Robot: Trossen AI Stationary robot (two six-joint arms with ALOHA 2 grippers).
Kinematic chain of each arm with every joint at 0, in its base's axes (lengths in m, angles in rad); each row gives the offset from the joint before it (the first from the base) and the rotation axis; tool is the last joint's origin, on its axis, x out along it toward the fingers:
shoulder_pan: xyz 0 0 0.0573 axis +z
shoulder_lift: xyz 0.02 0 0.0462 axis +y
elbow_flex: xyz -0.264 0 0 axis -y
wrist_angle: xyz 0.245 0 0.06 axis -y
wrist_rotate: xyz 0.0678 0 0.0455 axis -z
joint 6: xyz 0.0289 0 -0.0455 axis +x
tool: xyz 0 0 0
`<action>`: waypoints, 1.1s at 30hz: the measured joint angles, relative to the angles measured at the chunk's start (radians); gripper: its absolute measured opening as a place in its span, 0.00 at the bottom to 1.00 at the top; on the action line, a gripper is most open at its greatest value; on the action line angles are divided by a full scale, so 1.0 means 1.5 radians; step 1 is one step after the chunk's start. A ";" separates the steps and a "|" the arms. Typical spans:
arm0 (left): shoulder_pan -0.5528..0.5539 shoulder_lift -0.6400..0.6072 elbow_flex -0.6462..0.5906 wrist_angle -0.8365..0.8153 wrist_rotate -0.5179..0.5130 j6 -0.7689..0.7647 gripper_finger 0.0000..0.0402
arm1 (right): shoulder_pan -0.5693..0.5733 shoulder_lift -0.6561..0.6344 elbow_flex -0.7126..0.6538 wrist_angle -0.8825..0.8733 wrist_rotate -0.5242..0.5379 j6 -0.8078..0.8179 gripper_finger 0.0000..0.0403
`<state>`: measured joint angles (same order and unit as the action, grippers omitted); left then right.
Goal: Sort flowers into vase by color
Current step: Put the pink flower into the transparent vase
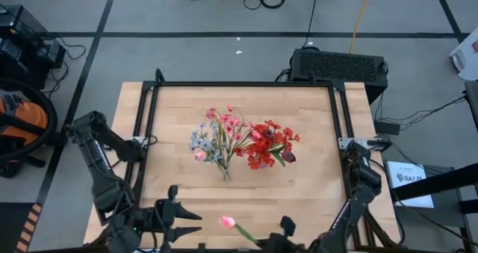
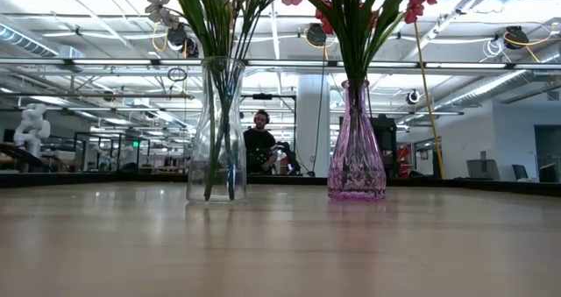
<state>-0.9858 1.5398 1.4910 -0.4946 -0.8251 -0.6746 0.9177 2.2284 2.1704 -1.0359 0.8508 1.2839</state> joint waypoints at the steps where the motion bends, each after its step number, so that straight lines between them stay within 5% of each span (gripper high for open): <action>1: -0.008 0.000 0.000 0.002 -0.012 0.000 0.30 | -0.002 -0.003 -0.014 0.030 0.010 -0.011 0.00; 8: -0.080 0.000 0.000 0.001 -0.112 -0.021 0.30 | -0.015 -0.060 -0.207 0.384 0.028 -0.085 0.00; 11: -0.109 0.000 0.000 -0.014 -0.165 -0.054 0.30 | -0.030 -0.089 -0.357 0.679 0.001 -0.190 0.00; 15: -0.127 0.001 -0.012 -0.013 -0.187 -0.089 0.30 | -0.087 -0.094 -0.533 1.149 -0.119 -0.383 0.00; 20: -0.124 0.007 -0.036 -0.011 -0.192 -0.153 0.30 | -0.152 -0.089 -0.632 1.556 -0.225 -0.607 0.00; 25: -0.106 0.019 -0.060 -0.006 -0.206 -0.159 0.30 | -0.188 -0.090 -0.647 1.648 -0.289 -0.902 0.00; 33: -0.047 0.031 -0.075 -0.019 -0.221 -0.156 0.30 | -0.219 -0.089 -0.647 1.620 -0.243 -0.939 0.00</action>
<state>-1.0564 1.5860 1.3788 -0.5226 -1.1564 -0.9088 0.5889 2.0945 1.1992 1.3948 0.4861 -0.1247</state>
